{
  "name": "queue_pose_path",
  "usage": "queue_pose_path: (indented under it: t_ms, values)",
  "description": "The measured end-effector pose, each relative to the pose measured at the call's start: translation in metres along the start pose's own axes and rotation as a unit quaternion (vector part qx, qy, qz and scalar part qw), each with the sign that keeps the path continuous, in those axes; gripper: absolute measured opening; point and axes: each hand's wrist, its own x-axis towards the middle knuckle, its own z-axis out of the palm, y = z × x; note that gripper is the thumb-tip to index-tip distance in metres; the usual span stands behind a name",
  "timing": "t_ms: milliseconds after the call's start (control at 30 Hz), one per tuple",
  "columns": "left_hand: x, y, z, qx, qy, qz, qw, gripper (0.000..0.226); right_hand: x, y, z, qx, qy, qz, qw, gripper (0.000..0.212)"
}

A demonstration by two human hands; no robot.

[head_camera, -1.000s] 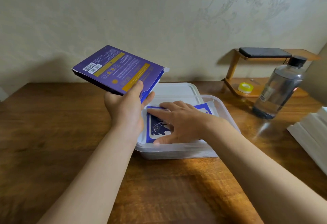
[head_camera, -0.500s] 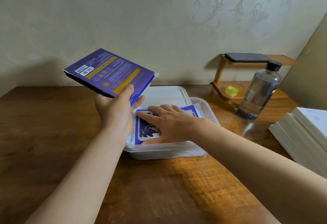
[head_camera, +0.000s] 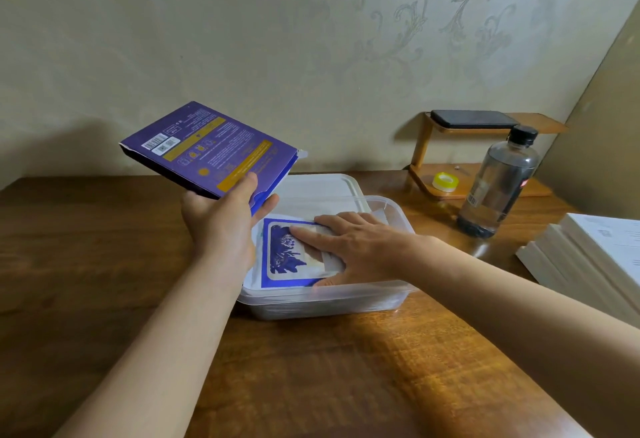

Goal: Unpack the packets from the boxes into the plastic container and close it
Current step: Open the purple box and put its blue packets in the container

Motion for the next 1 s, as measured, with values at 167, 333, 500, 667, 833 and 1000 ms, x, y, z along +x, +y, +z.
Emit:
queue_pose_path:
  t_ms: [167,333,500,667,833,1000]
  values:
    - [0.001,-0.001,0.000,-0.001,-0.005,0.000,1.000,0.037,0.001,-0.001,0.001,-0.017,-0.004,0.004,1.000,0.088]
    - [0.002,-0.001,0.000,-0.007,-0.012,0.007,1.000,0.038,0.002,-0.004,-0.007,-0.017,0.008,0.006,1.000,0.090]
    - [0.002,-0.002,-0.001,-0.006,-0.009,0.009,1.000,0.036,0.017,-0.021,-0.019,-0.020,0.012,-0.006,1.000,0.094]
    - [0.002,-0.003,-0.001,-0.006,-0.010,0.009,1.000,0.033,0.031,-0.031,-0.014,0.012,0.019,-0.052,0.998,0.085]
    - [0.002,-0.004,-0.001,0.000,-0.010,0.010,1.000,0.036,0.033,-0.029,-0.006,0.005,0.026,-0.055,0.998,0.081]
    - [0.001,-0.003,-0.002,0.002,-0.011,0.011,1.000,0.036,0.029,-0.030,-0.011,0.019,0.021,-0.049,0.998,0.082]
